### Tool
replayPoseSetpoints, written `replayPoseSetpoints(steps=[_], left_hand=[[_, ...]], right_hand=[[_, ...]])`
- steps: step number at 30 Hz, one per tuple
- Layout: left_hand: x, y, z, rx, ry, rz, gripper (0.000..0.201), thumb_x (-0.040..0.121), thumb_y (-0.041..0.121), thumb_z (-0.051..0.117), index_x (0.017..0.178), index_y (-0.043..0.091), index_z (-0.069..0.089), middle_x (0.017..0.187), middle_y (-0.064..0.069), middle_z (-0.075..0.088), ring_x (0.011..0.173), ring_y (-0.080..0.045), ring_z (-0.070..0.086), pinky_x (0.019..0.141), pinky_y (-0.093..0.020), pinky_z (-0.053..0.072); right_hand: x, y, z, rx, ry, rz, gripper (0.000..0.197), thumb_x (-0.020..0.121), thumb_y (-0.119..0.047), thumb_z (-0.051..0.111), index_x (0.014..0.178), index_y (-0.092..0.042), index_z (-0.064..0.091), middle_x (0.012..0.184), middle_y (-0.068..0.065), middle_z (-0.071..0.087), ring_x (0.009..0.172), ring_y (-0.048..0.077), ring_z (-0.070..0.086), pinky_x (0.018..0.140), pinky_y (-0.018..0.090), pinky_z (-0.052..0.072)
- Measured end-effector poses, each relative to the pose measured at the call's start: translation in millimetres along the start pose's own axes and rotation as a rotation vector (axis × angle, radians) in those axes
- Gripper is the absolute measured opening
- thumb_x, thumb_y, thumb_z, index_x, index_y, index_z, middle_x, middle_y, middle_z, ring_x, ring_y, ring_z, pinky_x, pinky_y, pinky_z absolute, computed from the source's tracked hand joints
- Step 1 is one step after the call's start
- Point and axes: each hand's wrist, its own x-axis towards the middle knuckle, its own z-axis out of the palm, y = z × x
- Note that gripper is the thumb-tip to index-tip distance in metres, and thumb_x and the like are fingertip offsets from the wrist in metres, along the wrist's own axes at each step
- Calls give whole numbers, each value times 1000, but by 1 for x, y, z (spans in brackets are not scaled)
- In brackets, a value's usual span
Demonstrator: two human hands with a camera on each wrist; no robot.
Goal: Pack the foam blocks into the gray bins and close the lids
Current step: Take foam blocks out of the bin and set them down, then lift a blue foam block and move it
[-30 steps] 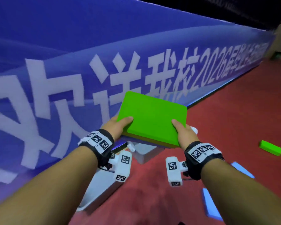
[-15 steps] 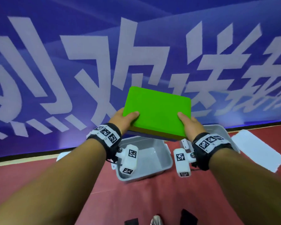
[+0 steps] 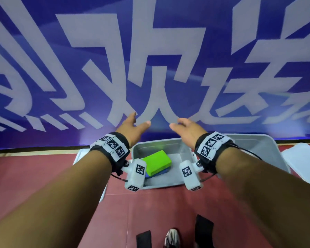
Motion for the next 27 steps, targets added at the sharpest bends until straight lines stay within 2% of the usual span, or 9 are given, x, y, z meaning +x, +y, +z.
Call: replayPoseSetpoints(steps=[4, 10, 13, 14, 16, 19, 22, 24, 27], left_hand=[[-2, 9, 5, -30, -44, -12, 93, 78, 55, 65, 153, 25, 20, 154, -2, 36, 138, -20, 40, 114, -43, 33], [-14, 23, 7, 39, -114, 115, 75, 90, 44, 61, 153, 31, 21, 154, -2, 36, 139, -19, 38, 112, -34, 32], [-32, 33, -3, 100, -183, 203, 72, 90, 51, 56, 152, 37, 20, 155, -2, 35, 140, -20, 37, 114, -43, 33], [-38, 36, -8, 114, -205, 230, 70, 91, 54, 53, 152, 37, 20, 155, -2, 35, 140, -20, 37, 114, -44, 33], [-50, 43, -17, 138, -235, 286, 66, 94, 54, 46, 152, 35, 21, 155, -1, 34, 140, -20, 37, 114, -33, 27], [-81, 53, -25, 138, -336, 383, 62, 97, 50, 44, 153, 31, 23, 155, 0, 35, 141, -18, 36, 98, -21, 24], [-114, 57, -17, 99, -477, 462, 63, 97, 45, 47, 153, 27, 23, 155, -3, 34, 140, -18, 36, 98, -23, 28], [-144, 60, -1, 103, -561, 520, 64, 96, 47, 49, 153, 28, 25, 155, -3, 35, 139, -18, 38, 102, -25, 29], [-202, 67, 32, 143, -716, 627, 64, 96, 48, 49, 152, 28, 26, 153, -2, 37, 139, -17, 37, 105, -23, 25]], right_hand=[[-4, 10, 0, -13, -23, 24, 69, 90, -54, 54, 148, -19, 37, 150, 1, 43, 135, 18, 43, 113, 33, 31], [-30, 7, -6, -6, 66, 68, 70, 91, -52, 54, 148, -17, 36, 150, 2, 43, 135, 20, 43, 114, 37, 31], [-53, -1, -7, -17, 129, 79, 69, 90, -54, 53, 147, -20, 36, 145, 1, 47, 125, 20, 51, 110, 36, 36], [-65, -5, -6, -10, 159, 82, 68, 90, -54, 53, 147, -21, 36, 145, 0, 47, 121, 20, 52, 109, 36, 37], [-89, -13, -4, 28, 222, 89, 69, 90, -53, 54, 148, -21, 35, 147, 2, 46, 124, 19, 51, 111, 36, 36], [-142, -22, 5, 43, 370, 102, 69, 90, -52, 55, 149, -22, 34, 151, 2, 42, 135, 19, 43, 113, 35, 32], [-198, -21, 16, 52, 476, 145, 72, 90, -53, 54, 150, -22, 30, 154, 4, 35, 138, 21, 38, 114, 38, 30], [-245, -16, 19, 29, 541, 209, 75, 90, -54, 54, 152, -21, 26, 155, 6, 33, 140, 21, 36, 115, 34, 28], [-321, 2, 16, -3, 667, 328, 75, 89, -52, 56, 152, -21, 27, 151, 8, 39, 135, 24, 42, 111, 32, 33]])
